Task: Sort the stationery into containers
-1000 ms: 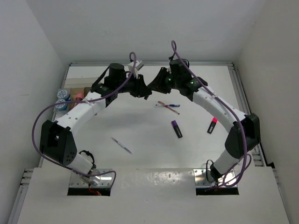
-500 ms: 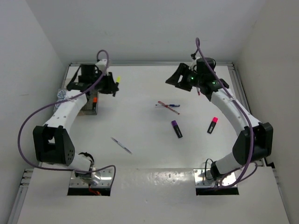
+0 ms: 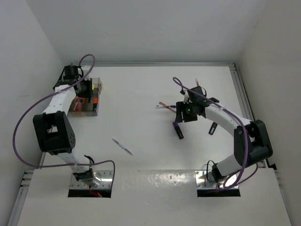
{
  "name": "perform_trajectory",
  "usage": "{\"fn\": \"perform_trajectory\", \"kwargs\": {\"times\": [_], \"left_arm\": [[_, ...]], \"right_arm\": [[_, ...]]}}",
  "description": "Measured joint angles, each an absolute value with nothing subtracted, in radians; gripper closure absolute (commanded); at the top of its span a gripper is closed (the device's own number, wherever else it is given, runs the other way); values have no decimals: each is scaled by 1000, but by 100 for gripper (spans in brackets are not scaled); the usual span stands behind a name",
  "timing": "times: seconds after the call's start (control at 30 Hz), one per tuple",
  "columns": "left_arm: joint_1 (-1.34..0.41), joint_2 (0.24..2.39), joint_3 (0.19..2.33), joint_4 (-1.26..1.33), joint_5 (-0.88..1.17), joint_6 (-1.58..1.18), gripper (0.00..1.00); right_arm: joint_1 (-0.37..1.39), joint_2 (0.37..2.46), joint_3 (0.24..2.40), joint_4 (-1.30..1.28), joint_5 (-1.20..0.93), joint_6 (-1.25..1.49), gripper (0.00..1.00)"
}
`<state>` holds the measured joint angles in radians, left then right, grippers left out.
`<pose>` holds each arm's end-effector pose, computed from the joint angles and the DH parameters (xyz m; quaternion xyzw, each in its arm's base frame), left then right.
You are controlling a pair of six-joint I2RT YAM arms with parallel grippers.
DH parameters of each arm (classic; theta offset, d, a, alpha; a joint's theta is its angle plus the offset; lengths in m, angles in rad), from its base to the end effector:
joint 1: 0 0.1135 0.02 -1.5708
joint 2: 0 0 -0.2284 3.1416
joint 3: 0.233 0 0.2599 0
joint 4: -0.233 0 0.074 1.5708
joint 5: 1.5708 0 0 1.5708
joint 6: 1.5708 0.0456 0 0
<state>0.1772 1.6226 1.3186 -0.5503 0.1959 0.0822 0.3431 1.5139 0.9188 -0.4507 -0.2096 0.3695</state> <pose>0.3648 0.0563 0.2336 -0.0100 0.9326 -0.0457 0.3579 0.2883 0.1131 0.1468 -0.0145 0.9607 0.1847 0.2066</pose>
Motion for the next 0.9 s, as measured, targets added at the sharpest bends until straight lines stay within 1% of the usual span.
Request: {"fn": "perform_trajectory", "kwargs": {"times": [0.07,0.17,0.2,0.27,0.3,0.37,0.4,0.43,0.5,0.57,0.83,0.9], "left_arm": [[178,1655,1319,-545,179,86,98],[179,1696,1319,-545,139,86,93],[179,1705,1319,-545,126,86,88],[179,1720,1319,-544,108,86,79],[179,1724,1319,-544,104,85,64],[179,1731,1319,-543,101,87,48],[179,1733,1319,-543,102,86,34],[179,1734,1320,-542,104,86,29],[179,1734,1326,-545,112,81,25],[179,1734,1341,-545,124,76,24],[176,1706,1387,-542,194,71,24],[171,1684,1389,-542,206,70,24]], "right_arm": [[346,1522,918,-450,-193,352,45],[355,1530,918,-449,-171,325,45],[359,1536,918,-450,-164,316,45],[365,1549,918,-450,-159,304,46],[369,1559,918,-450,-155,296,46],[378,1578,918,-451,-151,284,46],[383,1587,918,-451,-146,278,46],[390,1597,918,-451,-138,271,46],[403,1615,919,-451,-130,260,46],[418,1636,922,-456,-123,252,46],[495,1738,982,-480,-54,221,48],[507,1763,998,-484,-32,213,51]]}}
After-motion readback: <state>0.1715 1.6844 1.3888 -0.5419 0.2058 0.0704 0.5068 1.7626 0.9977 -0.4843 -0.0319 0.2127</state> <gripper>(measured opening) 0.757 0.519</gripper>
